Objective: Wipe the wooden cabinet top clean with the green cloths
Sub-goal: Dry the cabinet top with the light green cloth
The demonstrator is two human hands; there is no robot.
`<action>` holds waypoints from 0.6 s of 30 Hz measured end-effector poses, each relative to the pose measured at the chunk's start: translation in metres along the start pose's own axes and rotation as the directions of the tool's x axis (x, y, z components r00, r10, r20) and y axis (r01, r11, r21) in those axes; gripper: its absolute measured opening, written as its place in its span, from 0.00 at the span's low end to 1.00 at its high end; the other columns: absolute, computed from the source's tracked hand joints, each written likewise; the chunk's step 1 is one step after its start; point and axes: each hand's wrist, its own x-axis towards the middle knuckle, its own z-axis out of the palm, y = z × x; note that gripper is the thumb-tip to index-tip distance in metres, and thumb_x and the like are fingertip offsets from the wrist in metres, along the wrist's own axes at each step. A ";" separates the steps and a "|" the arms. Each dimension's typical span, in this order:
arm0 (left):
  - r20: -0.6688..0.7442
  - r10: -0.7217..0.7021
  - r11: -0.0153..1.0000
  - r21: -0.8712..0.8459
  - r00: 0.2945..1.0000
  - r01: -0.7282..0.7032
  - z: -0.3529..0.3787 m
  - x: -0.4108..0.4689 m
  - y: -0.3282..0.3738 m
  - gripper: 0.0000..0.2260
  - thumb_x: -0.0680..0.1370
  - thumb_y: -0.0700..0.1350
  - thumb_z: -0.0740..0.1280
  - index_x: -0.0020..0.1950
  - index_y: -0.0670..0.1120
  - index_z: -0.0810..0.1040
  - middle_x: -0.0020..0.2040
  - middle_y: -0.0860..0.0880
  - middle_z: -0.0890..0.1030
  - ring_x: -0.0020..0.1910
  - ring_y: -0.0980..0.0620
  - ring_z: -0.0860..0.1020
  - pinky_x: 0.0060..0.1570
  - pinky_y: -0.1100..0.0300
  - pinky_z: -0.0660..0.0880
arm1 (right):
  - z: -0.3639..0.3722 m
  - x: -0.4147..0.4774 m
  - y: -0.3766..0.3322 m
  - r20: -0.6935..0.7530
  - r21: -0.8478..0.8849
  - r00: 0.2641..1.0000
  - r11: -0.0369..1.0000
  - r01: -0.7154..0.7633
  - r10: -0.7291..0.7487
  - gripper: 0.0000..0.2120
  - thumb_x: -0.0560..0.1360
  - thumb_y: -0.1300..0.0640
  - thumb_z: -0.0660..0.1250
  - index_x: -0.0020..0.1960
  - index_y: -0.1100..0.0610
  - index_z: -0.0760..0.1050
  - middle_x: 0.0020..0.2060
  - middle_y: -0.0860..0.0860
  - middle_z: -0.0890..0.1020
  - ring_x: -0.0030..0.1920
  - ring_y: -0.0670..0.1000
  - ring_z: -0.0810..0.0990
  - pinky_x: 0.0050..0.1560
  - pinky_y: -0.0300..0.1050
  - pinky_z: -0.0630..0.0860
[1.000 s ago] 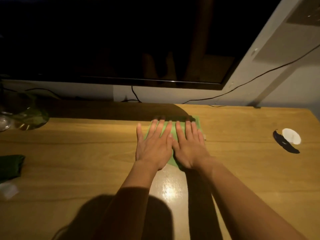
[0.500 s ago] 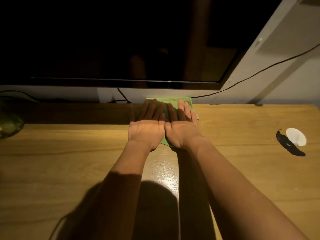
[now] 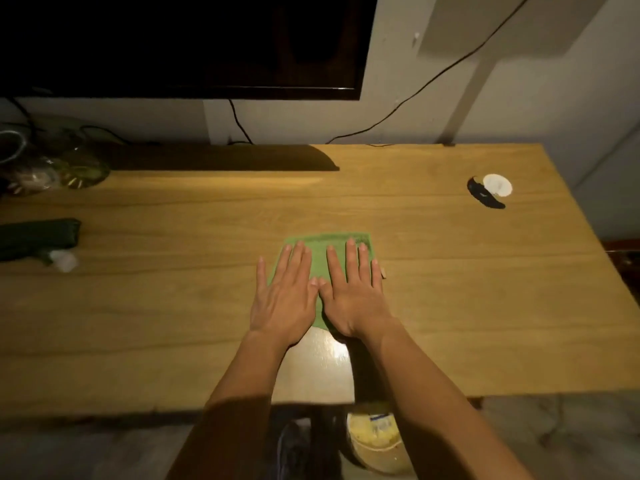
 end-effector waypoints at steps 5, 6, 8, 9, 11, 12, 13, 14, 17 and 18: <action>0.067 -0.012 1.000 -0.004 0.998 0.012 0.015 -0.112 0.053 0.26 0.83 0.55 0.40 0.80 0.52 0.40 0.81 0.55 0.40 0.77 0.57 0.34 0.74 0.43 0.33 | 0.030 -0.122 0.025 0.050 0.018 0.998 0.999 -0.034 0.033 0.30 0.81 0.37 0.35 0.76 0.46 0.27 0.74 0.54 0.24 0.73 0.55 0.22 0.73 0.57 0.27; 0.084 -0.024 1.000 -0.010 0.996 0.025 0.016 -0.128 0.062 0.26 0.83 0.55 0.40 0.80 0.52 0.39 0.80 0.55 0.39 0.77 0.57 0.34 0.73 0.43 0.32 | 0.033 -0.139 0.029 0.053 0.019 0.998 0.999 -0.042 0.040 0.29 0.81 0.38 0.35 0.76 0.46 0.27 0.74 0.54 0.25 0.73 0.55 0.22 0.73 0.57 0.27; 0.124 -0.048 0.999 0.003 0.991 0.048 0.018 -0.151 0.079 0.26 0.83 0.55 0.41 0.80 0.52 0.39 0.80 0.55 0.37 0.77 0.56 0.34 0.73 0.42 0.33 | 0.037 -0.166 0.037 0.072 0.028 0.996 0.998 -0.060 0.058 0.29 0.82 0.39 0.37 0.77 0.46 0.28 0.75 0.54 0.26 0.73 0.55 0.23 0.73 0.56 0.26; 0.134 -0.066 0.998 0.016 0.989 0.064 0.019 -0.159 0.087 0.26 0.83 0.55 0.41 0.80 0.52 0.39 0.80 0.55 0.37 0.77 0.55 0.35 0.74 0.41 0.34 | 0.038 -0.176 0.039 0.080 0.031 0.995 0.997 -0.066 0.064 0.29 0.82 0.40 0.38 0.77 0.46 0.29 0.75 0.54 0.26 0.74 0.55 0.24 0.73 0.56 0.26; 0.146 -0.101 0.995 0.029 0.984 0.097 0.018 -0.165 0.099 0.26 0.83 0.55 0.41 0.80 0.52 0.39 0.80 0.54 0.37 0.78 0.55 0.36 0.74 0.40 0.34 | 0.036 -0.186 0.044 0.095 0.046 0.993 0.996 -0.077 0.072 0.29 0.83 0.41 0.39 0.78 0.46 0.31 0.76 0.53 0.28 0.75 0.54 0.25 0.73 0.55 0.27; 0.151 -0.114 0.993 0.034 0.982 0.110 0.017 -0.165 0.103 0.26 0.83 0.55 0.41 0.80 0.52 0.38 0.80 0.54 0.37 0.78 0.54 0.36 0.74 0.40 0.34 | 0.033 -0.188 0.046 0.105 0.056 0.992 0.995 -0.078 0.072 0.28 0.83 0.42 0.40 0.78 0.46 0.31 0.76 0.52 0.28 0.75 0.54 0.26 0.73 0.55 0.28; 0.156 -0.122 0.992 0.044 0.980 0.117 0.015 -0.165 0.106 0.26 0.83 0.55 0.41 0.80 0.52 0.38 0.80 0.54 0.36 0.78 0.54 0.36 0.74 0.39 0.34 | 0.031 -0.189 0.047 0.114 0.060 0.991 0.995 -0.075 0.068 0.28 0.83 0.42 0.40 0.78 0.46 0.31 0.76 0.52 0.28 0.75 0.53 0.26 0.73 0.54 0.28; 0.160 -0.126 0.991 0.059 0.979 0.118 0.015 -0.165 0.106 0.26 0.83 0.55 0.41 0.80 0.52 0.38 0.80 0.54 0.36 0.78 0.54 0.36 0.74 0.39 0.33 | 0.030 -0.190 0.047 0.117 0.060 0.991 0.996 -0.072 0.065 0.28 0.83 0.43 0.40 0.78 0.46 0.32 0.76 0.52 0.29 0.75 0.53 0.26 0.74 0.54 0.29; 0.160 -0.133 0.988 0.096 0.978 0.119 0.017 -0.162 0.107 0.26 0.83 0.55 0.40 0.79 0.52 0.35 0.79 0.54 0.34 0.78 0.54 0.35 0.72 0.40 0.30 | 0.034 -0.185 0.045 0.093 0.060 0.993 0.995 -0.081 0.075 0.28 0.84 0.44 0.40 0.78 0.46 0.31 0.76 0.52 0.28 0.75 0.54 0.26 0.75 0.55 0.29; 0.160 -0.138 0.987 0.102 0.977 0.123 0.018 -0.159 0.107 0.26 0.82 0.56 0.39 0.79 0.52 0.34 0.79 0.54 0.33 0.77 0.54 0.34 0.72 0.40 0.29 | 0.036 -0.182 0.044 0.081 0.062 0.993 0.994 -0.087 0.082 0.28 0.83 0.43 0.40 0.78 0.46 0.30 0.75 0.52 0.27 0.75 0.54 0.26 0.74 0.55 0.29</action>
